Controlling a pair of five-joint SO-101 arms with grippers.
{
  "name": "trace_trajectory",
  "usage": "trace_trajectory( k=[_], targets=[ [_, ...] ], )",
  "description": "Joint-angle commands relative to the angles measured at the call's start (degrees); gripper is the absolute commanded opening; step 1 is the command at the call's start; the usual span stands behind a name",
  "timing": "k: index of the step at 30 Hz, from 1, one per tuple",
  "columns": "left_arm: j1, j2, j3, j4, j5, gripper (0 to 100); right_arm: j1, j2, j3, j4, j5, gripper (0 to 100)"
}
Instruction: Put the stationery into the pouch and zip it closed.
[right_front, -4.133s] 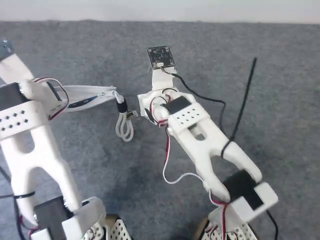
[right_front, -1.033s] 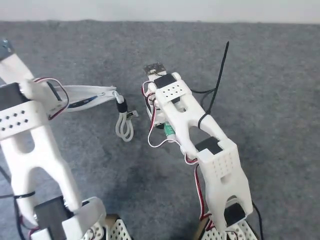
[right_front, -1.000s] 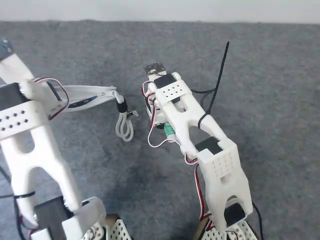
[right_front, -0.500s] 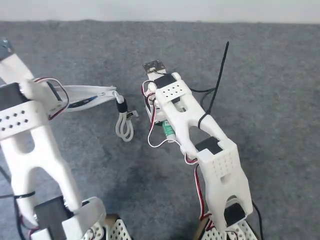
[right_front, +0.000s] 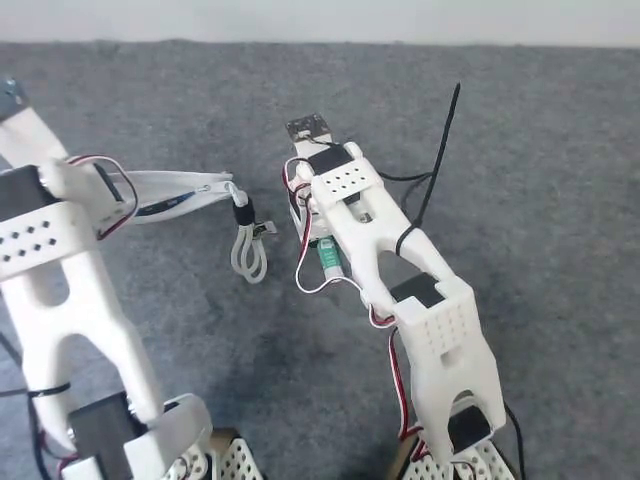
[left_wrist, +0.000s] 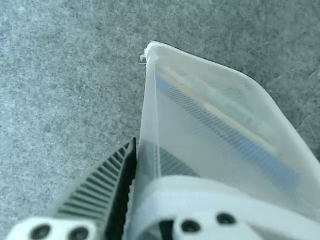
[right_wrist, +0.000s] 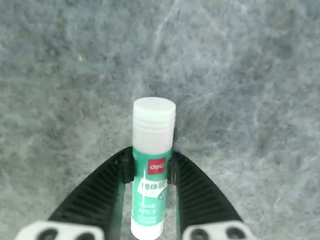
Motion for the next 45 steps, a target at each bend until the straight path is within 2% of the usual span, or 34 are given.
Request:
trace_trajectory(
  k=[1, 12, 20, 24, 27, 41, 45],
  targets=[
    [-0.62, 0.79, 0.48, -1.41, 0.70, 1, -0.13, -4.97, -3.16, -0.48, -0.70, 0.6],
    [-0.62, 0.35, 0.57, -0.97, 0.70, 1, -5.58, -15.52, -3.16, 8.57, -0.79, 0.6],
    [2.02, 0.26, 0.57, 0.62, 0.70, 1, -6.29, -23.08, -3.16, 13.58, -0.88, 0.6],
    [2.11, 0.26, 0.57, 0.70, 0.70, 1, -8.31, -26.42, -3.16, 16.04, -5.98, 0.6],
    [2.29, 0.26, 0.57, 1.67, 0.70, 1, -9.71, -28.35, -3.16, 16.75, -9.67, 0.6],
    [2.29, 0.26, 0.57, 1.76, 0.70, 1, -9.71, -37.67, -2.11, 20.62, -9.76, 0.6],
    [2.29, 0.26, 0.57, 1.76, 0.70, 1, -11.91, -40.40, 1.32, 20.18, -9.76, 0.6]
  ],
)
